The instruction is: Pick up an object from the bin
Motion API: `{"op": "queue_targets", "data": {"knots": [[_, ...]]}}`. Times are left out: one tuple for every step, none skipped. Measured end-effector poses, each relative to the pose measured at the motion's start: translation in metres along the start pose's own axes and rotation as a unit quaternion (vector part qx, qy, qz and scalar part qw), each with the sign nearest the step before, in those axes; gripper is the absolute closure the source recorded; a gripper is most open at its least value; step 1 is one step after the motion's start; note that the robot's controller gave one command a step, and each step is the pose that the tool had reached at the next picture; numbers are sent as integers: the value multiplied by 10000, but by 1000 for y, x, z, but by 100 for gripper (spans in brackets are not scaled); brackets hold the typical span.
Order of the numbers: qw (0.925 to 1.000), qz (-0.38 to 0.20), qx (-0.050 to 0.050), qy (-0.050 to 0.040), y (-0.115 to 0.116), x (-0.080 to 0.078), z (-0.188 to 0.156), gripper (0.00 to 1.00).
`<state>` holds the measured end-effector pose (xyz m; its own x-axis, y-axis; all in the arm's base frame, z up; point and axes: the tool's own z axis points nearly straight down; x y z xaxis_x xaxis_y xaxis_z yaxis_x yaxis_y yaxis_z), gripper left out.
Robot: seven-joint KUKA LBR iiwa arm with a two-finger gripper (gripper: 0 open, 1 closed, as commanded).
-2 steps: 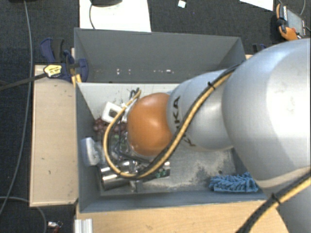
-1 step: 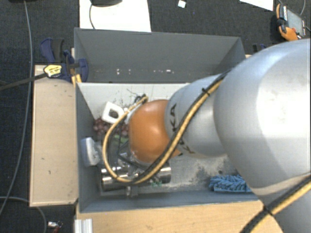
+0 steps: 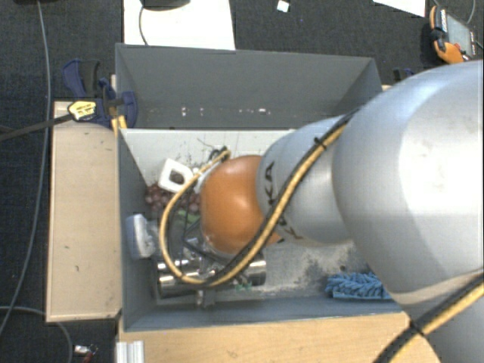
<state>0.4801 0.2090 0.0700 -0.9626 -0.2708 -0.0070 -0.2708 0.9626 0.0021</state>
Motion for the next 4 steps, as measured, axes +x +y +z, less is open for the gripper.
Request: {"op": "queue_targets", "data": {"knots": [[10000,5,3,29,0,2,-12,100],[10000,10,1,5,0,0,-35,100],[10000,21,2,20,0,1,-57,100],[10000,24,2,13,0,0,-80,100]]}}
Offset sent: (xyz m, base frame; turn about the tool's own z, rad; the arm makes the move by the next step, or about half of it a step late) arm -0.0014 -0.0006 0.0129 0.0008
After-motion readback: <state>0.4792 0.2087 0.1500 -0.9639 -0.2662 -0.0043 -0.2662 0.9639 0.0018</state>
